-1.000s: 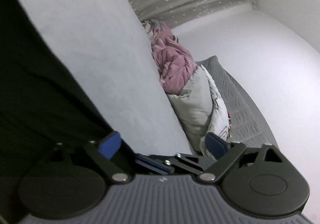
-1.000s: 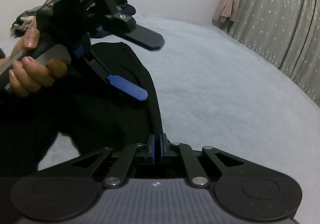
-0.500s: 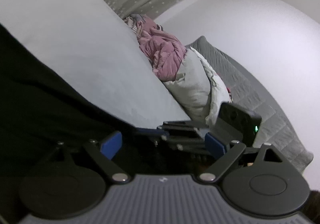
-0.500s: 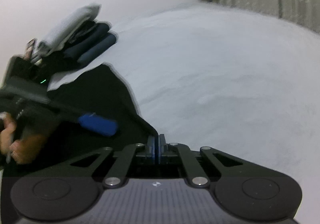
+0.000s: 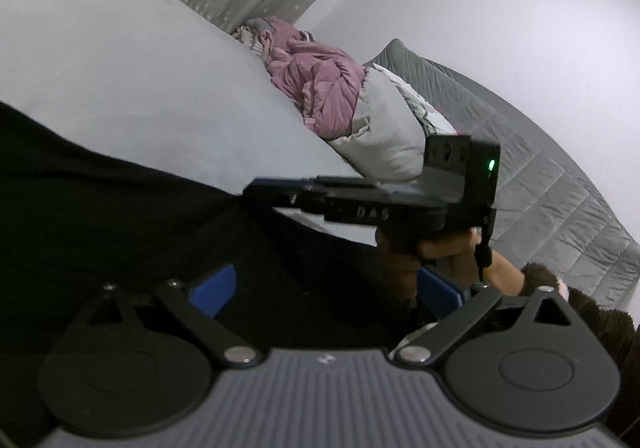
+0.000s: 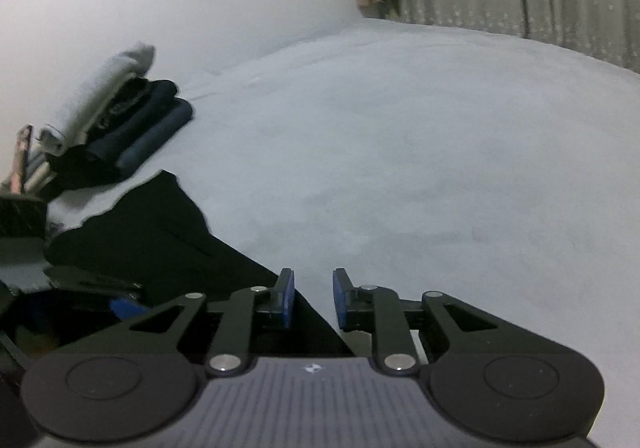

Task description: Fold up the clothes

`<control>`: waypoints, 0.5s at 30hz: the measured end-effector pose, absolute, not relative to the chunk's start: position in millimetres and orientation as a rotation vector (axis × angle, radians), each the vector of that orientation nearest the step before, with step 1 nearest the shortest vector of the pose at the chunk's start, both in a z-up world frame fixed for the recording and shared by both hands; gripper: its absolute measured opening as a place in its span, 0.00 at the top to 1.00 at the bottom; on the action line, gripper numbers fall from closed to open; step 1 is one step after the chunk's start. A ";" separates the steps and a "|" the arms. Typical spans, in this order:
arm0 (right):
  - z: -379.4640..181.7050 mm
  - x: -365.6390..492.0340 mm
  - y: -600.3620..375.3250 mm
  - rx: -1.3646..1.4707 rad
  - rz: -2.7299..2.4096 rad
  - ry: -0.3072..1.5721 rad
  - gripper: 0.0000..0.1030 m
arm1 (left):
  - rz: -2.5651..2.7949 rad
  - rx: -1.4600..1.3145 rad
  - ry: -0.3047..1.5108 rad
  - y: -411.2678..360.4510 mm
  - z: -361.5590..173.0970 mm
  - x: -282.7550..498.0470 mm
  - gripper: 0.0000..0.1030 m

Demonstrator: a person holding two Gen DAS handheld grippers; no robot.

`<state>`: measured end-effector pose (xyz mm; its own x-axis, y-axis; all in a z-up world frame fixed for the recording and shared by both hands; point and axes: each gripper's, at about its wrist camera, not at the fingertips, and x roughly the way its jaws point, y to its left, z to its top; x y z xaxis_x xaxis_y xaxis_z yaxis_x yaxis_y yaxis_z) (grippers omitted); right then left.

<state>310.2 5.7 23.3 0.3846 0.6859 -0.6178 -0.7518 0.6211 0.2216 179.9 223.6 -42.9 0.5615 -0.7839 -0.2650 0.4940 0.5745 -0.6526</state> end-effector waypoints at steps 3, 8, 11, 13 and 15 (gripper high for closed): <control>20.6 313.1 30.4 -0.162 0.969 0.766 0.79 | -0.801 -0.536 0.580 221.7 -43.3 179.5 0.03; 12.3 305.8 55.2 -0.270 1.004 0.741 0.99 | -0.810 -0.540 0.580 224.8 -44.9 178.6 0.03; 14.1 301.2 60.3 -0.307 0.999 0.702 1.00 | -0.811 -0.538 0.581 222.7 -44.7 179.6 0.03; 15.6 301.6 64.5 -0.326 0.958 0.664 1.00 | -0.811 -0.537 0.581 222.3 -44.2 179.6 0.03; 17.0 305.4 65.2 -0.322 0.944 0.663 1.00 | -0.811 -0.534 0.580 222.3 -44.1 179.4 0.03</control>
